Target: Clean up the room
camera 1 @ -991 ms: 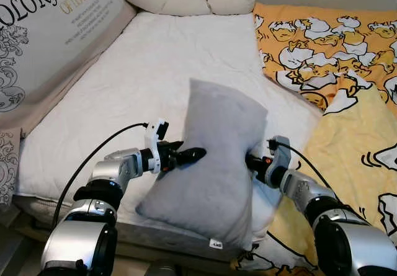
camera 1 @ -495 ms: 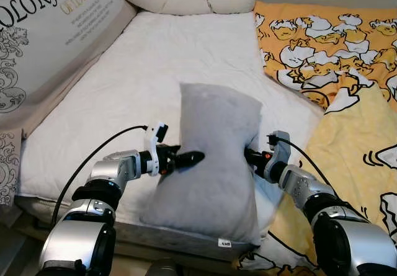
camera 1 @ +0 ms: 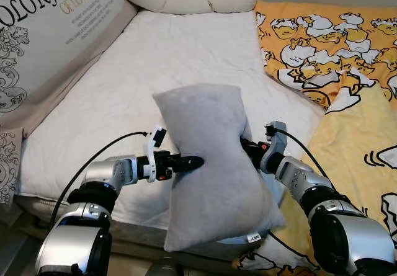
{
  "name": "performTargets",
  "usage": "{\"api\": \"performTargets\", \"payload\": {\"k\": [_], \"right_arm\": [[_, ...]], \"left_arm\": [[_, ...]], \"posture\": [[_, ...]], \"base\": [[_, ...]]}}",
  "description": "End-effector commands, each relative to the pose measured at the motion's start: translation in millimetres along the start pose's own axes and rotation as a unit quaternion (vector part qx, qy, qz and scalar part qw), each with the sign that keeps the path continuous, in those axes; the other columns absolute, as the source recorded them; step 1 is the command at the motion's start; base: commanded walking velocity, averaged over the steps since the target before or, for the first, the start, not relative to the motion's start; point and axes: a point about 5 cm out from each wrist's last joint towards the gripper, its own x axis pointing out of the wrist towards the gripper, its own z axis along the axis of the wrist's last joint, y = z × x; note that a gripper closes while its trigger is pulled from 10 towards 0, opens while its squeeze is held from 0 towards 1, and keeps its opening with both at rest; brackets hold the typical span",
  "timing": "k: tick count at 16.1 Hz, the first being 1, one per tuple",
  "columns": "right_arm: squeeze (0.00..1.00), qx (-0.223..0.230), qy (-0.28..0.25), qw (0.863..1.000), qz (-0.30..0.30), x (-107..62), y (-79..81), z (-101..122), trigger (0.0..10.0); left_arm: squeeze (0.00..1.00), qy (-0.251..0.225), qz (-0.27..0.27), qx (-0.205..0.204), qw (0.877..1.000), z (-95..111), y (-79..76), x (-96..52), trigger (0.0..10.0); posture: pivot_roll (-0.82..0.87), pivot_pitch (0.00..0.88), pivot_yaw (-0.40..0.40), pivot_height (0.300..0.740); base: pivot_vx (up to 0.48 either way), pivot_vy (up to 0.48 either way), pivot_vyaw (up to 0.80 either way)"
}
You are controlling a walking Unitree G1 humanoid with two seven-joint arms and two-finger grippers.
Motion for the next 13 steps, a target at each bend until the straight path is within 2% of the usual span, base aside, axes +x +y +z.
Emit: {"api": "performTargets", "payload": {"k": [1, 5, 7, 9, 10, 11, 12, 13], "right_arm": [[0.0, -0.013, -0.025, 0.999, 0.036, 8.4, 13.6, 15, 0.0], [0.0, -0.017, -0.027, 0.998, 0.054, 12.1, 20.4, 16, 0.0], [0.0, -0.015, -0.043, 0.997, 0.059, 13.3, 23.0, 20, 0.0], [0.0, -0.02, -0.07, 0.996, 0.055, 16.0, 28.5, 27, 0.0], [0.0, -0.023, -0.075, 0.995, 0.058, 16.3, 30.1, 28, 0.0], [0.0, -0.012, -0.104, 0.992, 0.066, 13.8, 33.6, 33, 0.0], [0.0, -0.011, -0.112, 0.991, 0.068, 12.0, 33.8, 34, 0.0], [0.0, -0.009, -0.124, 0.99, 0.068, 8.2, 34.4, 34, 0.0]], "left_arm": [[0.0, -0.019, -0.03, 0.004, 0.999, 8, -8.5, 5.1, 0.0], [0.0, -0.036, -0.038, -0.007, 0.999, 8, -11.8, 5.7, 0.0], [0.0, -0.061, -0.022, 0.009, 0.998, 13, -12.9, 8.1, 0.0], [0.0, -0.085, 0.019, 0.064, 0.994, 21, -15.5, 9.1, 0.0], [0.0, -0.097, 0.029, 0.075, 0.992, 23, -17.0, 9.2, 0.0], [0.0, -0.118, 0.062, 0.127, 0.983, 27, -25.3, 9.6, 0.0], [0.0, -0.118, 0.073, 0.146, 0.98, 27, -27.8, 10.2, 0.0], [0.0, -0.122, 0.101, 0.178, 0.971, 27, -31.3, 12.1, 0.0]], "posture": [[0.12, 0.0, 0.05, 0.74], [0.11, 0.0, 0.051, 0.74], [0.11, 0.0, 0.044, 0.74], [0.1, 0.0, 0.037, 0.74], [0.09, 0.0, 0.039, 0.74], [0.07, 0.0, 0.041, 0.74], [0.07, 0.0, 0.035, 0.74], [0.06, 0.0, 0.029, 0.74]], "base": [[0.0, 0.0, 0.0], [0.0, 0.0, 0.0], [0.0, 0.0, 0.0], [0.0, 0.0, 0.0], [0.0, 0.0, 0.0], [0.0, 0.0, 0.0], [0.0, 0.0, 0.0], [0.0, 0.0, 0.0]]}}
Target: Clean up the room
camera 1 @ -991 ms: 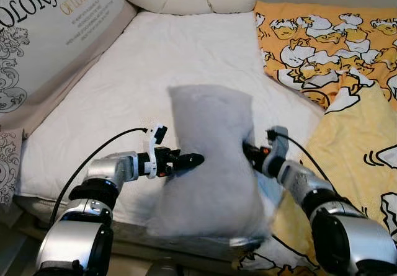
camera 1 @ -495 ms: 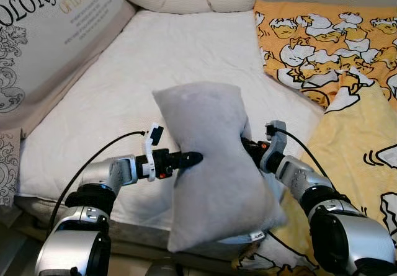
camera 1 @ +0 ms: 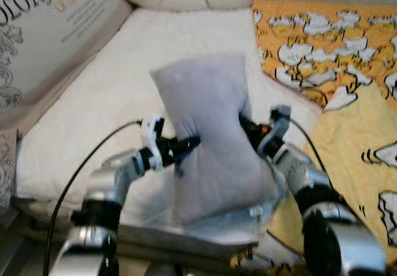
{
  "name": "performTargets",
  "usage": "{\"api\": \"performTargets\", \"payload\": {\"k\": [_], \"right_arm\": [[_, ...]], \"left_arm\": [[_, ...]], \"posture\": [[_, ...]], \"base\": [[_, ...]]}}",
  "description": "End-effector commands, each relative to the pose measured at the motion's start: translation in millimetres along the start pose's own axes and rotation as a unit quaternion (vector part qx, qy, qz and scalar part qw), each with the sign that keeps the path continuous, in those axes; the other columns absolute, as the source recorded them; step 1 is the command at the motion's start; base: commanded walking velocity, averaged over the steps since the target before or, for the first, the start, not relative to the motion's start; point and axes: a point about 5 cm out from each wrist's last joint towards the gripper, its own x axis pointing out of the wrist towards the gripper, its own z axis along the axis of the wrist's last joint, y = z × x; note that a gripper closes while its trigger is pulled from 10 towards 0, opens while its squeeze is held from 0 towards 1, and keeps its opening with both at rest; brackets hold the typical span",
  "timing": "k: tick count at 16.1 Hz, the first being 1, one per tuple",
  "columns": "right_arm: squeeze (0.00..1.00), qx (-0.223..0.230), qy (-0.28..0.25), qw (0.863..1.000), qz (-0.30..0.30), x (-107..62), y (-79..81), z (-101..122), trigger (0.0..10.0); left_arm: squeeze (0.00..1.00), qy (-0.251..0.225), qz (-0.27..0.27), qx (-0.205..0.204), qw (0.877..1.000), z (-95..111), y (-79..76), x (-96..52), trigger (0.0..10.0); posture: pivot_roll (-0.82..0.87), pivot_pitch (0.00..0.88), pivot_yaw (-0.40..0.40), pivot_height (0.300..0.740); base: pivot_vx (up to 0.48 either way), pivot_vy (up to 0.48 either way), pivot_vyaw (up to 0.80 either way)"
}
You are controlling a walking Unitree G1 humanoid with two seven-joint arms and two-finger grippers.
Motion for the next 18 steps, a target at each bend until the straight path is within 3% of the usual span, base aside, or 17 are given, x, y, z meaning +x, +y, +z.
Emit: {"api": "performTargets", "payload": {"k": [1, 2, 4, 5, 7, 12, 13, 14, 15, 16, 17, 18], "right_arm": [[0.0, 0.01, -0.009, 1.0, 0.012, 0.6, 8.8, -1, 0.0], [0.0, 0.004, -0.01, 1.0, 0.011, -3.4, 11.0, -3, 0.0], [0.0, -0.007, -0.017, 1.0, 0.015, -11.0, 20.5, -3, 0.0], [0.0, -0.01, -0.025, 1.0, 0.014, -12.4, 23.3, -3, 0.0], [0.0, -0.022, -0.03, 0.999, -0.004, -15.3, 25.6, -2, 0.0], [0.0, -0.038, -0.036, 0.999, -0.003, -12.4, 39.3, 5, 0.0], [0.0, -0.028, -0.058, 0.998, -0.028, -10.8, 37.1, 12, 0.0], [0.0, -0.027, -0.062, 0.997, -0.035, -10.6, 36.3, 13, 0.0], [0.0, -0.039, -0.06, 0.996, -0.053, -10.7, 35.4, 13, 0.0], [0.0, -0.05, -0.058, 0.995, -0.063, -10.9, 35.5, 14, 3.2], [0.0, -0.058, -0.056, 0.994, -0.07, -11.3, 35.9, 14, 3.2], [0.0, -0.082, -0.047, 0.991, -0.097, -12.9, 34.8, 14, 10.0]], "left_arm": [[0.0, -0.031, 0.001, 0.032, 0.999, 14, -13.5, 7.8, 0.0], [0.0, -0.051, 0.001, 0.027, 0.998, 19, -21.0, 8.9, 0.0], [0.0, -0.074, 0.004, 0.062, 0.995, 24, -34.9, 8.1, 0.0], [0.0, -0.088, 0.022, 0.078, 0.993, 27, -34.0, 5.8, 0.0], [0.0, -0.123, 0.063, 0.066, 0.988, 33, -32.9, 2.6, 0.0], [0.0, -0.11, 0.063, 0.087, 0.988, 29, -43.3, 3.5, 0.0], [0.0, -0.114, 0.123, 0.119, 0.979, 34, -35.4, 1.4, 0.0], [0.0, -0.116, 0.142, 0.128, 0.975, 36, -32.6, 0.6, 0.0], [0.0, -0.121, 0.197, 0.151, 0.961, 41, -24.6, -1.7, 10.0], [0.0, -0.113, 0.208, 0.142, 0.961, 42, -21.4, -2.3, 10.0], [0.0, -0.107, 0.213, 0.134, 0.962, 42, -19.6, -2.7, 10.0], [0.0, -0.104, 0.225, 0.183, 0.951, 47, -18.3, -4.6, 10.0]], "posture": [[0.06, 0.0, 0.026, 0.74], [0.05, 0.0, 0.023, 0.74], [0.04, 0.0, 0.024, 0.74], [0.03, 0.0, 0.035, 0.74], [0.03, 0.0, 0.043, 0.74], [0.06, 0.0, 0.026, 0.74], [0.05, 0.0, 0.034, 0.74], [0.05, 0.0, 0.036, 0.74], [0.03, 0.0, 0.045, 0.74], [0.02, 0.0, 0.051, 0.74], [0.02, 0.0, 0.051, 0.74], [0.04, 0.0, 0.037, 0.74]], "base": [[0.0, 0.0, 0.0], [0.0, 0.0, 0.0], [0.0, 0.0, 0.0], [0.0, 0.0, 0.0], [0.0, 0.0, 0.0], [0.0, 0.0, 0.0], [0.0, 0.0, 0.0], [0.0, 0.0, 0.0], [0.0, 0.0, 0.0], [0.0, 0.0, 0.0], [0.0, 0.0, 0.0], [0.0, 0.0, 0.0]]}}
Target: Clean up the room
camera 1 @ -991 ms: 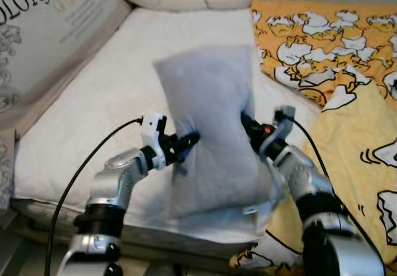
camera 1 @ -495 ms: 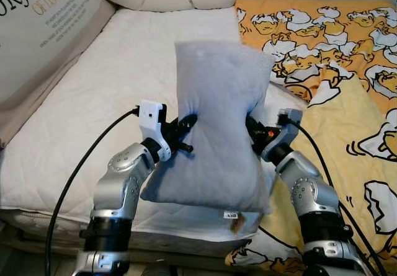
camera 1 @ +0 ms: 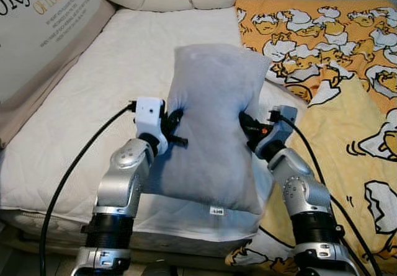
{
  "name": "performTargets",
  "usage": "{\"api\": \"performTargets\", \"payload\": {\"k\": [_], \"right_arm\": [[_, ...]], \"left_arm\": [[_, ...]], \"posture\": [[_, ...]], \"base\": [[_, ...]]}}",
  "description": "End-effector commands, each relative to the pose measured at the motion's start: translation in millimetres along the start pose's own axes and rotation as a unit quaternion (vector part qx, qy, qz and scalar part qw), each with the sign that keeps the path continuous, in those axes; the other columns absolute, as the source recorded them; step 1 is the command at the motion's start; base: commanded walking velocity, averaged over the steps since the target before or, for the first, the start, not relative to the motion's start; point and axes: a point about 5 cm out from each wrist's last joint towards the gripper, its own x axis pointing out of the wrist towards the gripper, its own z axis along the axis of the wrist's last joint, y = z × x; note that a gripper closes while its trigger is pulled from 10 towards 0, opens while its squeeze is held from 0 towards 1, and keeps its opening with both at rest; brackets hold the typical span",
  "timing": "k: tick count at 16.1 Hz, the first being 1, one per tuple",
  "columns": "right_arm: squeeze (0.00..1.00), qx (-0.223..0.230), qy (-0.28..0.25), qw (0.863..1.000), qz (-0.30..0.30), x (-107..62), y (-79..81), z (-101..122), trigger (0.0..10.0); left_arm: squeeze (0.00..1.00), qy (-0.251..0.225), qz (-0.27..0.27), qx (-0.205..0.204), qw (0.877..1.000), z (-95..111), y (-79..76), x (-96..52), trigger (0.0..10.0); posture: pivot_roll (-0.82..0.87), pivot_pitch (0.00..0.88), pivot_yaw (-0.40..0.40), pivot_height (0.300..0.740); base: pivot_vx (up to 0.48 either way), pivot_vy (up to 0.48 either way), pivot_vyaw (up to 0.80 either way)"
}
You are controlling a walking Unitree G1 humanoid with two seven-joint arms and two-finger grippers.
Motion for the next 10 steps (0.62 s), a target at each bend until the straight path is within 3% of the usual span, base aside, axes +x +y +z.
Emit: {"api": "performTargets", "payload": {"k": [1, 3, 8, 10], "right_arm": [[0.0, -0.031, -0.01, 0.999, -0.005, 0.0, 4.1, 8, 10.0], [0.0, -0.017, 0.003, 1.0, -0.021, -1.4, 4.1, 1, 10.0], [0.0, -0.015, 0.012, 1.0, -0.014, -0.7, 11.5, -6, 10.0], [0.0, -0.019, 0.006, 0.999, -0.029, -2.5, 7.4, -3, 10.0]], "left_arm": [[0.0, -0.024, 0.004, 0.044, 0.999, 11, 1.0, 1.2, 10.0], [0.0, -0.032, 0.023, 0.042, 0.998, 12, 2.7, -1.6, 10.0], [0.0, -0.03, 0.035, 0.044, 0.998, 12, 7.4, -4.5, 10.0], [0.0, -0.031, 0.031, 0.044, 0.998, 11, 4.9, -2.1, 10.0]], "posture": [[0.04, 0.0, 0.037, 0.74], [0.08, 0.0, 0.01, 0.74], [0.07, 0.0, 0.015, 0.74], [0.07, 0.0, 0.02, 0.74]], "base": [[0.0, 0.0, 0.0], [0.0, 0.0, 0.0], [0.0, 0.209, -0.77], [0.0, 0.276, -0.22]]}}
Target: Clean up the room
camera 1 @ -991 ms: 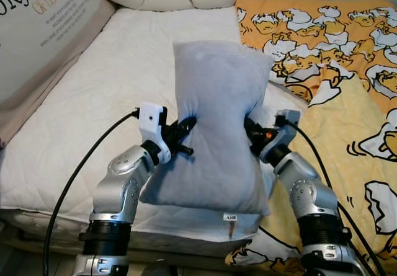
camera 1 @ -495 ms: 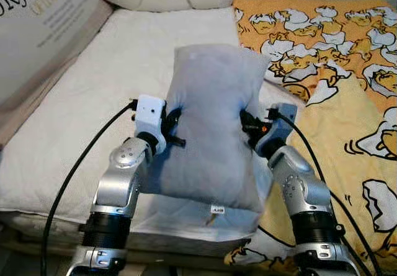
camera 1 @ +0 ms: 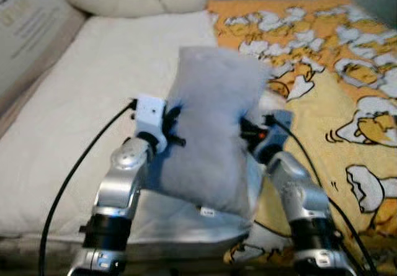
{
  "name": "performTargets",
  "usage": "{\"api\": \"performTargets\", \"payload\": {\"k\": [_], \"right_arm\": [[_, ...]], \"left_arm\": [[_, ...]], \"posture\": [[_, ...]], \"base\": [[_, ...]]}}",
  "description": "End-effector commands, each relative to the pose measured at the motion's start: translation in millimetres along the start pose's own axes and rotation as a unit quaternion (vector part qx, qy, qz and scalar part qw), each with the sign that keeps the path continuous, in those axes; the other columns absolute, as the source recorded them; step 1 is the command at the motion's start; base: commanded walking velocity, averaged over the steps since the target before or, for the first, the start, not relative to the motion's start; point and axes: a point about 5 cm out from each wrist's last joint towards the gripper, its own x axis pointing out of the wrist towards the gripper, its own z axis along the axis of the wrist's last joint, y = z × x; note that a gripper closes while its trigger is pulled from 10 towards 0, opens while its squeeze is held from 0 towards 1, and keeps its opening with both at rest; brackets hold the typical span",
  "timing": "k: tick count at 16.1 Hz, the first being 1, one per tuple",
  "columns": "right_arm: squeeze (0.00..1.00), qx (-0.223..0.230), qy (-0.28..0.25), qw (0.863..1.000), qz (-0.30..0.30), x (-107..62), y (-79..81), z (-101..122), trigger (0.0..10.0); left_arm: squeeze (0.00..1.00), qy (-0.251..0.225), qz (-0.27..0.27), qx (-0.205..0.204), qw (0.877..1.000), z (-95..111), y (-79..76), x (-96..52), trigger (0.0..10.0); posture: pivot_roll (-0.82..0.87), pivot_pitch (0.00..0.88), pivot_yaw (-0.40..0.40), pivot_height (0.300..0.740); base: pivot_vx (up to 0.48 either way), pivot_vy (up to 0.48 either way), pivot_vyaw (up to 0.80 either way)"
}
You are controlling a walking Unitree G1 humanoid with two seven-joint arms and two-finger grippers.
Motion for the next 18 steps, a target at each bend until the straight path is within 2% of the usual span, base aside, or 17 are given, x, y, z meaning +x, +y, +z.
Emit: {"api": "performTargets", "payload": {"k": [1, 6, 18], "right_arm": [[0.0, -0.002, -0.016, 1.0, 0.007, 1.8, 6.0, 8.3, 10.0], [0.0, -0.004, -0.013, 1.0, 0.005, 5.6, 8.3, 6.2, 10.0], [0.0, 0.0, -0.018, 1.0, -0.011, 4.9, 5.5, 6.7, 10.0]], "left_arm": [[0.0, -0.017, 0.019, 0.01, 1.0, 7.8, 7.9, -0.6, 10.0], [0.0, -0.013, 0.027, 0.015, 0.999, 7.2, 11.6, -3.2, 10.0], [0.0, -0.011, 0.014, 0.028, 0.999, 9.8, 10.4, 1.8, 10.0]], "posture": [[0.07, 0.0, 0.018, 0.74], [0.1, 0.0, 0.003, 0.74], [0.08, 0.0, 0.034, 0.74]], "base": [[0.0, 0.281, 0.0], [0.0, 0.29, 0.0], [0.0, 0.303, 0.0]]}}
